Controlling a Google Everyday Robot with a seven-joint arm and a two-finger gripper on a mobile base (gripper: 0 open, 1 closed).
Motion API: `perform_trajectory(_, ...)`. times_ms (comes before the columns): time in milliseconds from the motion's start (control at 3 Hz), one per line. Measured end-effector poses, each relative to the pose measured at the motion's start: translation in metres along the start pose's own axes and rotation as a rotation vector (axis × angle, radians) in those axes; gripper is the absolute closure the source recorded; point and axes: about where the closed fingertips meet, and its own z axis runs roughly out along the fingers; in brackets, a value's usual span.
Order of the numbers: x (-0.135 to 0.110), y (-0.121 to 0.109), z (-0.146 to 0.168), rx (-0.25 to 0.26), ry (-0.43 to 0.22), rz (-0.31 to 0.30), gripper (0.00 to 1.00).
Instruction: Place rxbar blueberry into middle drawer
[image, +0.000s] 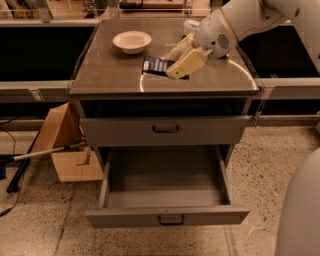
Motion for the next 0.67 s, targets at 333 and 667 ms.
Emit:
perform_trajectory(333,0.007,0.014,-0.005,0.003,0.013,0.052,1.00)
perform_trajectory(667,0.010,0.030,-0.013,0.008,0.019,0.079,1.00)
